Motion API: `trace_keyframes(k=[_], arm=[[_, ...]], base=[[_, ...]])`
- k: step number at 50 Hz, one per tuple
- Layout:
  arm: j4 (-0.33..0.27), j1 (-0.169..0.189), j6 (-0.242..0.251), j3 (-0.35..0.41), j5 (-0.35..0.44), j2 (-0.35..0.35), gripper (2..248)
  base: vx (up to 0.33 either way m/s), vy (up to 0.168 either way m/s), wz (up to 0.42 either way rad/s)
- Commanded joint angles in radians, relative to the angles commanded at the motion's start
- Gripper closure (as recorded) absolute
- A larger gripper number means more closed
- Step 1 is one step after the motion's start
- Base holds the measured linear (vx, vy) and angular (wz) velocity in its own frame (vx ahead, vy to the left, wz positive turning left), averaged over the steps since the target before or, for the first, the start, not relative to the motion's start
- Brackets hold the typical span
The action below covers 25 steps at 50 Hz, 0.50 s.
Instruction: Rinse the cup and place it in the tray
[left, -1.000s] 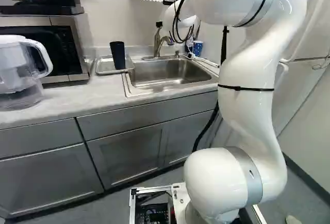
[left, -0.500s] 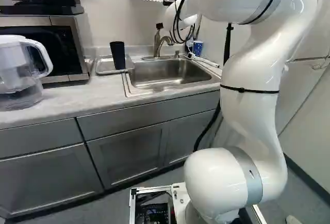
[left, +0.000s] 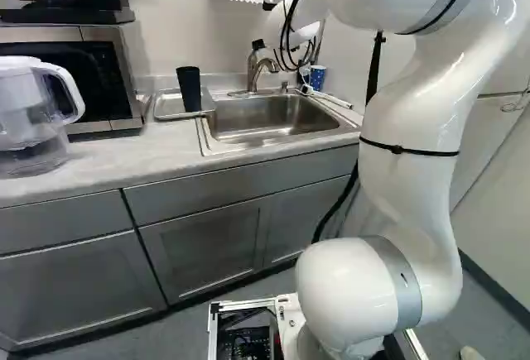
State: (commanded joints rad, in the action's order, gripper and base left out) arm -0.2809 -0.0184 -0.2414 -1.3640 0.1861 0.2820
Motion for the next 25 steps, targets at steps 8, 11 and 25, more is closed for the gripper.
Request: trace_keyframes(k=[8, 11, 25], arm=[[0.0, 0.0, 0.0, 0.045, -0.026, -0.04, 3], [0.0, -0.001, 0.0, 0.062, -0.036, -0.055, 3], [0.0, -0.001, 0.0, 0.142, -0.083, -0.127, 3]], base=[[0.0, 0.0, 0.0], [0.0, 0.0, 0.0], [0.0, 0.0, 0.0]])
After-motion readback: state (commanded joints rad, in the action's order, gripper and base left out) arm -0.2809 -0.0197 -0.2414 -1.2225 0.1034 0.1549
